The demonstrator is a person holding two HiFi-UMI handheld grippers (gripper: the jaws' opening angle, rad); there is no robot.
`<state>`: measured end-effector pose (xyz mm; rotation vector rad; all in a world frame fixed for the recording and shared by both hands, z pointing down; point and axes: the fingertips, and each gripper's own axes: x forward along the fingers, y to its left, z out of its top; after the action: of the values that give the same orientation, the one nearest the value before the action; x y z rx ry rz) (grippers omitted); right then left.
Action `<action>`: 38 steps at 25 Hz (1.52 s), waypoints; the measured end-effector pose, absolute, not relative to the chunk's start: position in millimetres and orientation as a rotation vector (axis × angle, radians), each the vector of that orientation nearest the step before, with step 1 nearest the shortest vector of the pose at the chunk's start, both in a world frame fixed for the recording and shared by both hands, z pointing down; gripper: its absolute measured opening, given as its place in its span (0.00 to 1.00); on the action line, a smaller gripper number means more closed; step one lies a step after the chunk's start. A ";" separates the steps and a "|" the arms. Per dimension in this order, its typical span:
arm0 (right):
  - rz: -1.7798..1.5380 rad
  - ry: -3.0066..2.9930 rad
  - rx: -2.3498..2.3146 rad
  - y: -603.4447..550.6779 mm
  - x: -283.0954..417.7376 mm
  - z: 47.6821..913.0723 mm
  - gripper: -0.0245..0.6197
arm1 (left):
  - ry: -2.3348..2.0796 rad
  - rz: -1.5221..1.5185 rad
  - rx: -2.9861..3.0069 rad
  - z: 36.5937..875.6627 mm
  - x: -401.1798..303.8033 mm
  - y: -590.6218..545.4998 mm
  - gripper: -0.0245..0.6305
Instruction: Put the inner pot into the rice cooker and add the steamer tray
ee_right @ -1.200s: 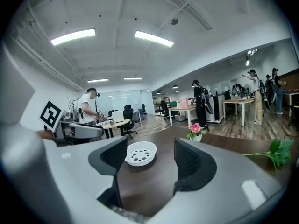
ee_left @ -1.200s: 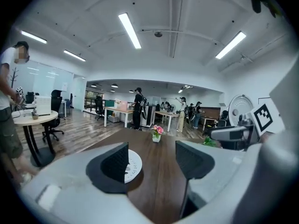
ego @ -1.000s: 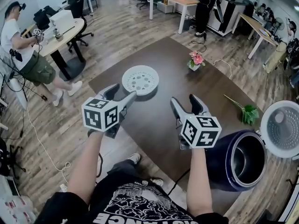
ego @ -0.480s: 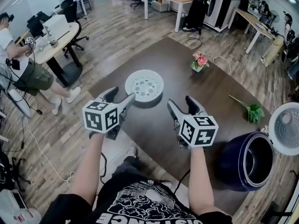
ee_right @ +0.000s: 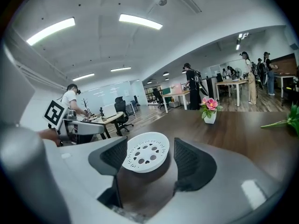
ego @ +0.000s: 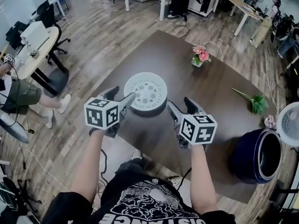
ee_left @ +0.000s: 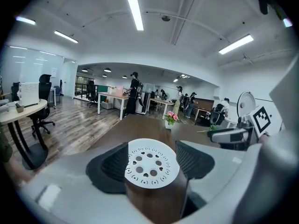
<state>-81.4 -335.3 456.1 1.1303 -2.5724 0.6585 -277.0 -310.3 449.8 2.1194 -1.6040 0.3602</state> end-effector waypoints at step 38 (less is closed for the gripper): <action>1.173 -2.141 1.373 -375.4 -137.3 595.3 0.35 | -0.954 0.483 1.959 600.7 -324.1 -414.9 0.45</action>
<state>-137.3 -375.4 595.3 1.3726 -2.1413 1.1733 -324.1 -414.9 600.7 1.9593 -0.9541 0.4825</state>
